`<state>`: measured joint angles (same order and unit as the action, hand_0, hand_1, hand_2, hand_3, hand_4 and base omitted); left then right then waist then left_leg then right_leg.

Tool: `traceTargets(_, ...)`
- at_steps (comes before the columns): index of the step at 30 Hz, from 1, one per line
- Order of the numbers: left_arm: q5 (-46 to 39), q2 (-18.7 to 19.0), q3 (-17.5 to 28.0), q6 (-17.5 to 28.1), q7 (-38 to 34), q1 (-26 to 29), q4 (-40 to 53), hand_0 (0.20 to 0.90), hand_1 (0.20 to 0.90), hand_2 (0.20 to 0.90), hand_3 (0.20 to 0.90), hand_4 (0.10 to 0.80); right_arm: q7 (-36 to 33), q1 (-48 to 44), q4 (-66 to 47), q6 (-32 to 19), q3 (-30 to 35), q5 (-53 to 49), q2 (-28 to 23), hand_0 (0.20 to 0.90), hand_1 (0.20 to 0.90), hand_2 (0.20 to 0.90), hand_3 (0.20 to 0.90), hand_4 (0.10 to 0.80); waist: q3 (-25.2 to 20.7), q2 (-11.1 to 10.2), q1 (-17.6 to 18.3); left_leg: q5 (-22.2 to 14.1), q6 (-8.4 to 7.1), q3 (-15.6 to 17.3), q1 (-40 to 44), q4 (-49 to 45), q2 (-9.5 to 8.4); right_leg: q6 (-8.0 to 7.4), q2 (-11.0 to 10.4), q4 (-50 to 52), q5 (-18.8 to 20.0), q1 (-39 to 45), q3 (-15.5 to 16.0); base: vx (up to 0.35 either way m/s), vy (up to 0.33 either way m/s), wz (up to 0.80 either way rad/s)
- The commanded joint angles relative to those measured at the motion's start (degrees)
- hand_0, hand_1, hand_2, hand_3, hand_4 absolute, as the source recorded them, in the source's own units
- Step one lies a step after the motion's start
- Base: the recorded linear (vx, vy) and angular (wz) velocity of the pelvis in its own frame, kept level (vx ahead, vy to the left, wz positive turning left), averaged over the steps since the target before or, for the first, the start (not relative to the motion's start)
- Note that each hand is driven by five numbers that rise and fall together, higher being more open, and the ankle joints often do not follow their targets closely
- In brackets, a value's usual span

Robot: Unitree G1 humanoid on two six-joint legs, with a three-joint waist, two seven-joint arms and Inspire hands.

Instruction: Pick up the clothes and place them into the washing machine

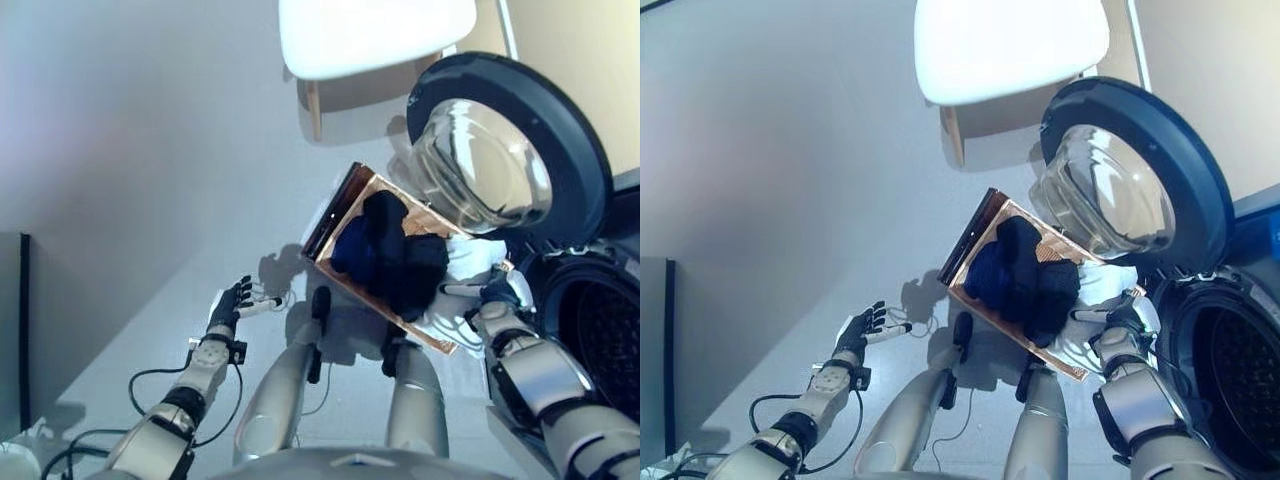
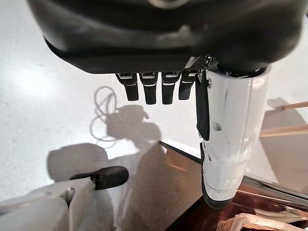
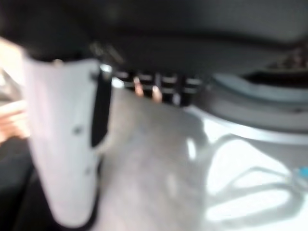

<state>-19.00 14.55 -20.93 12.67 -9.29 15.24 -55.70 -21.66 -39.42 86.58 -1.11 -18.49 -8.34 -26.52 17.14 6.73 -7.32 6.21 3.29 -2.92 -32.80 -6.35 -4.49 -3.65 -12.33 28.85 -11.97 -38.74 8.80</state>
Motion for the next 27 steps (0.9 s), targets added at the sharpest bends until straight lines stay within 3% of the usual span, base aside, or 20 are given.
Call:
traceTargets(1,0.26,3.31,1.50,2.25,-1.34,-1.27,4.12,0.900,0.900,0.900,0.900,0.800,2.08,-3.95,-1.70,-1.47,-2.49,0.26,1.12,0.900,0.900,0.900,0.900,0.800,-0.93,0.34,-2.87,-8.94,-1.46,3.28,-2.81,-8.69,-2.70,-2.05,-3.39,-7.73,13.50,0.97,-4.97,-0.008,0.047,-0.07)
traceTargets(4,0.51,3.25,1.20,2.03,-1.23,-1.15,3.57,0.900,0.900,0.900,0.900,0.800,2.34,-4.67,-1.76,-1.38,-2.88,0.40,1.73,0.900,0.900,0.900,0.900,0.800,-1.23,0.28,-3.13,-9.09,-1.19,3.69,-3.28,-8.85,-2.94,-2.13,-3.71,-7.47,13.50,0.32,-5.28,-0.003,0.083,-0.13)
traceTargets(5,0.49,3.08,1.06,2.01,-1.29,-0.99,3.36,0.900,0.900,0.900,0.900,0.800,2.44,-4.68,-1.89,-1.41,-2.87,0.46,1.90,0.535,0.535,0.535,0.535,0.539,-1.26,0.29,-3.12,-9.14,-1.13,3.76,-3.21,-8.69,-2.98,-2.19,-3.76,-7.42,13.53,0.18,-5.37,0.001,0.042,-0.05)
traceTargets(7,0.40,2.75,0.93,1.88,-1.38,-0.74,2.39,0.900,0.900,0.900,0.900,0.800,2.51,-4.24,-2.65,-1.71,-2.97,0.66,2.23,0.200,0.200,0.200,0.200,0.300,-1.55,0.18,-3.15,-9.24,-1.04,4.04,-3.17,-8.71,-3.03,-2.35,-4.11,-7.64,13.67,0.19,-5.39,0.003,0.063,-0.09)
traceTargets(26,0.15,0.78,1.66,1.57,-1.70,-0.46,-4.98,0.900,0.900,0.900,0.900,0.800,3.84,3.55,-5.85,-3.49,0.38,-0.53,2.73,0.200,0.200,0.200,0.200,0.300,-4.03,-1.49,-2.15,-9.32,-1.18,3.81,0.13,-7.04,-2.46,-2.37,-3.75,-10.24,13.89,3.78,-4.38,0.009,0.000,-0.02)
traceTargets(27,0.26,0.64,1.93,1.35,-1.54,-0.47,-6.37,0.900,0.900,0.900,0.900,0.800,4.16,5.30,-6.24,-3.78,1.60,-1.47,3.02,0.200,0.200,0.200,0.200,0.300,-4.55,-2.12,-1.73,-7.91,-1.04,4.09,0.74,-6.26,-2.20,-2.07,-3.64,-11.66,15.67,4.54,-3.98,0.016,-0.037,-0.09)
